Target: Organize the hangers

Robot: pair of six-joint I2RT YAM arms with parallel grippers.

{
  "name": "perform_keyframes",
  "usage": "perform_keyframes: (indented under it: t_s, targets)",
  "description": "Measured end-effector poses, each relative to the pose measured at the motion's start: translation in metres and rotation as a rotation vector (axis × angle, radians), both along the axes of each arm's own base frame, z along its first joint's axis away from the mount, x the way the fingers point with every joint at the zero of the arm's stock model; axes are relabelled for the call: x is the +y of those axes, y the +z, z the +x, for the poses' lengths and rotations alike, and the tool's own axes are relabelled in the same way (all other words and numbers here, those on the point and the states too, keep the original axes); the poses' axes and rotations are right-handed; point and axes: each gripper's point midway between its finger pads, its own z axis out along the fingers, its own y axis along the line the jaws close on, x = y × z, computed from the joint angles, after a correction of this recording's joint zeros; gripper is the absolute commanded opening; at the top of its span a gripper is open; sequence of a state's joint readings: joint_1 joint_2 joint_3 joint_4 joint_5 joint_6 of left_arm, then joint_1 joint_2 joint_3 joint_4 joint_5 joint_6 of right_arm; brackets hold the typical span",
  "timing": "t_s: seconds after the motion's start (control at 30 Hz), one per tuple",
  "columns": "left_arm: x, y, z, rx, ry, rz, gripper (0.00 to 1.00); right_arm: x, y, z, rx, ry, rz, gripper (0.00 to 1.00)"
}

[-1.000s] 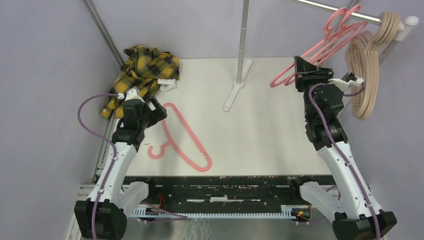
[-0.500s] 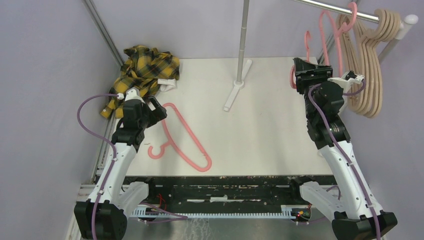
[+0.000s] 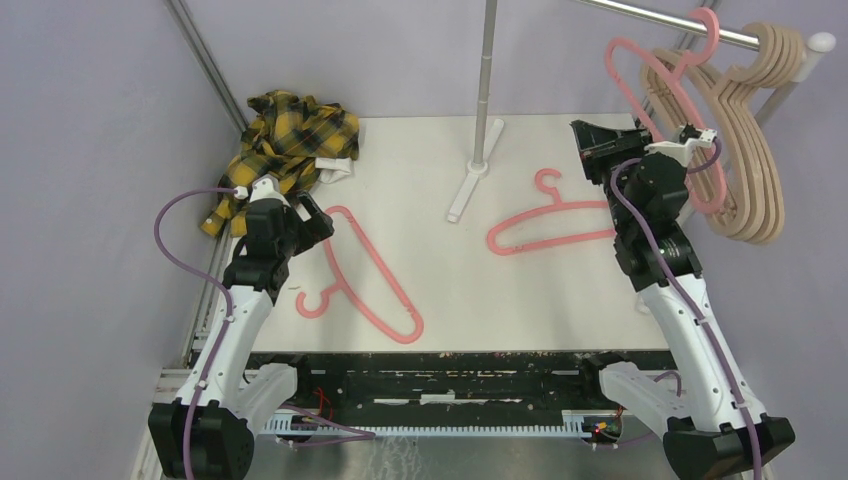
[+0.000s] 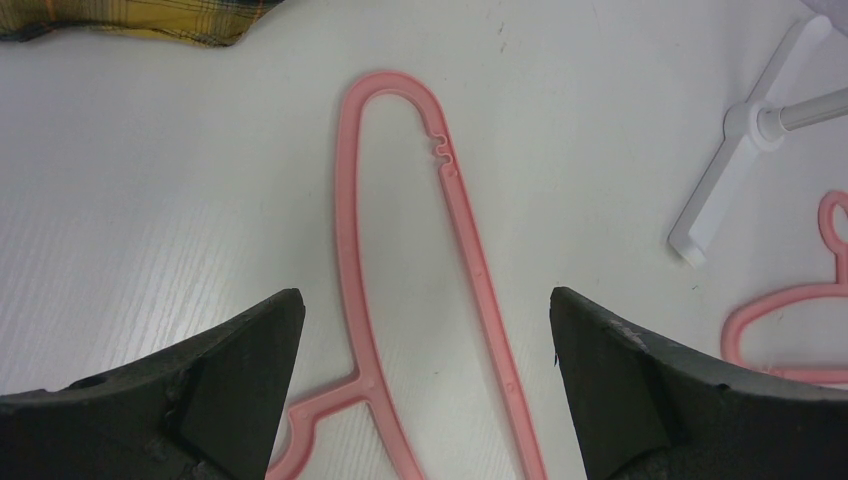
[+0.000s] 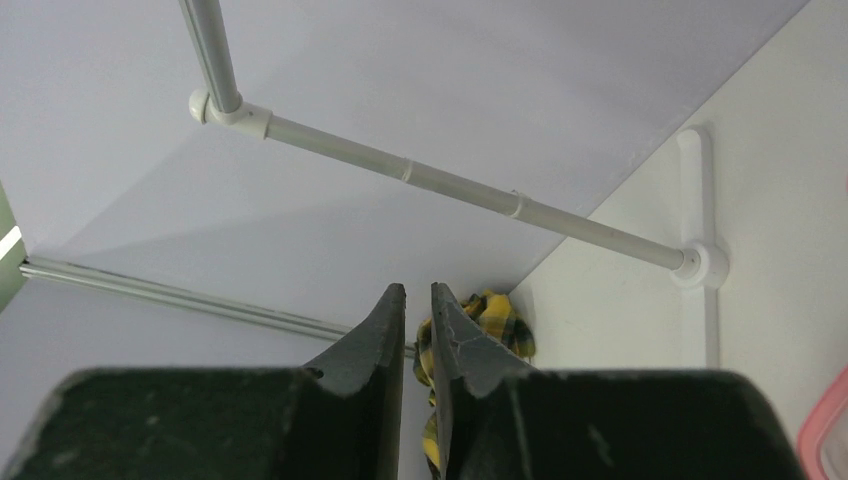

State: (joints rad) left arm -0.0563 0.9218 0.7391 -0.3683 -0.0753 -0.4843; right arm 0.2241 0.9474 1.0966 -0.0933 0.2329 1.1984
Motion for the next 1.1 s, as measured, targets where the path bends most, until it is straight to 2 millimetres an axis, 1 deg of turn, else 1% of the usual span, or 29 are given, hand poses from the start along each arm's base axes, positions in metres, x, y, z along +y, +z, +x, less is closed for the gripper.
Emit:
perform_keyframes:
  t_s: [0.07,0.17,0.2,0.27,0.37,0.4,0.5,0.6,0.67,0.77,0.83,0.97,1.03,1.07,1.1]
  targets:
    - [0.000,0.000,0.000,0.000,0.000,0.000,0.99,0.007,0.006,-0.001,0.012,0.040,-0.031,0.27]
    - [0.000,0.000,0.000,0.001,-0.001,0.000,0.99,0.017,0.018,-0.002,0.020,0.099,-0.085,0.39]
    - [0.000,0.000,0.000,0.002,-0.002,-0.002,0.99,0.021,0.019,-0.002,0.029,0.121,-0.113,0.41]
    - [-0.002,-0.002,0.001,0.006,-0.008,-0.004,0.99,0.027,0.015,-0.002,0.052,0.149,-0.153,0.44]
    - [-0.006,-0.008,0.002,0.028,-0.030,-0.015,0.99,0.037,-0.010,0.003,0.134,0.193,-0.228,0.47]
    - [-0.007,-0.011,0.002,0.039,-0.037,-0.017,0.99,0.042,-0.021,0.006,0.172,0.210,-0.259,0.47]
    - [-0.010,-0.019,0.003,0.066,-0.059,-0.012,0.99,0.058,-0.051,0.018,0.267,0.267,-0.337,0.48]
    - [-0.010,-0.022,0.003,0.076,-0.061,-0.012,0.99,0.075,-0.078,0.028,0.343,0.324,-0.418,0.48]
    - [-0.010,-0.022,0.003,0.076,-0.061,-0.012,0.99,0.087,-0.091,0.030,0.384,0.364,-0.471,0.48]
    - [-0.010,-0.022,0.003,0.076,-0.062,-0.012,0.99,0.106,-0.104,0.037,0.416,0.409,-0.545,0.48]
    - [-0.012,-0.023,0.003,0.080,-0.070,-0.017,0.99,0.117,-0.116,0.041,0.437,0.436,-0.583,0.47]
    - [-0.015,-0.028,0.003,0.100,-0.084,-0.026,0.99,0.138,-0.159,0.048,0.528,0.494,-0.681,0.43]
    - [-0.015,-0.030,0.004,0.105,-0.085,-0.027,0.99,0.150,-0.182,0.052,0.575,0.539,-0.743,0.42]
    - [-0.015,-0.030,0.004,0.106,-0.085,-0.027,0.99,0.159,-0.197,0.055,0.600,0.572,-0.786,0.42]
    - [-0.015,-0.030,0.004,0.106,-0.085,-0.026,0.99,0.168,-0.207,0.054,0.610,0.601,-0.821,0.41]
